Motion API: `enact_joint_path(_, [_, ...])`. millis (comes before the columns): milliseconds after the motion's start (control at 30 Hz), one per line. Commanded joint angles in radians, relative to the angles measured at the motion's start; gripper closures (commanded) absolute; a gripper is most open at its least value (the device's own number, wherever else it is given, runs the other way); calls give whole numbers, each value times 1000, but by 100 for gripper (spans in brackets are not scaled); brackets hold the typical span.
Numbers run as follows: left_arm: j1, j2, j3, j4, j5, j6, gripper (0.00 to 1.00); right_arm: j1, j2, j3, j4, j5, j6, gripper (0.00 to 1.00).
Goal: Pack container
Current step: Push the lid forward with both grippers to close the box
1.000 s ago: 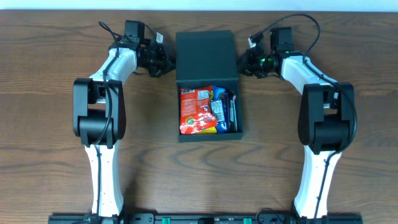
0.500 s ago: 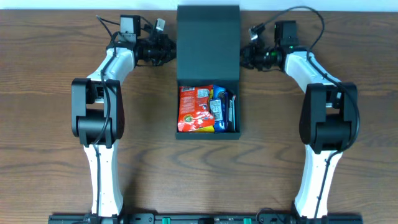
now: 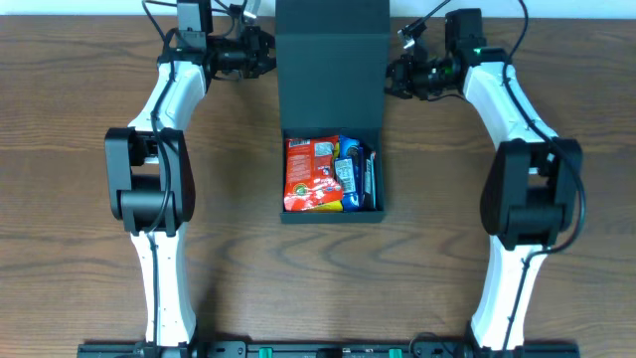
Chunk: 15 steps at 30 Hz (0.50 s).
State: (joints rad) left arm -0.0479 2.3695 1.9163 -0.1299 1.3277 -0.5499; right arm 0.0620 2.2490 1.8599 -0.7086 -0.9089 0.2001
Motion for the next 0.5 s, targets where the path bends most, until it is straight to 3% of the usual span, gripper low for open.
enact_joint_path(0, [2,-37,20,0,62,7,94,13,-104,36,-41,40,-95,98])
enact_joint_path(300, [-26,-135,19,-10,140,47,94,58,-226,36,-232,98,-229,98])
enact_joint_path(467, [-26,-181,19,-81,147,110,94,82,-292,36,-353,301,-248,99])
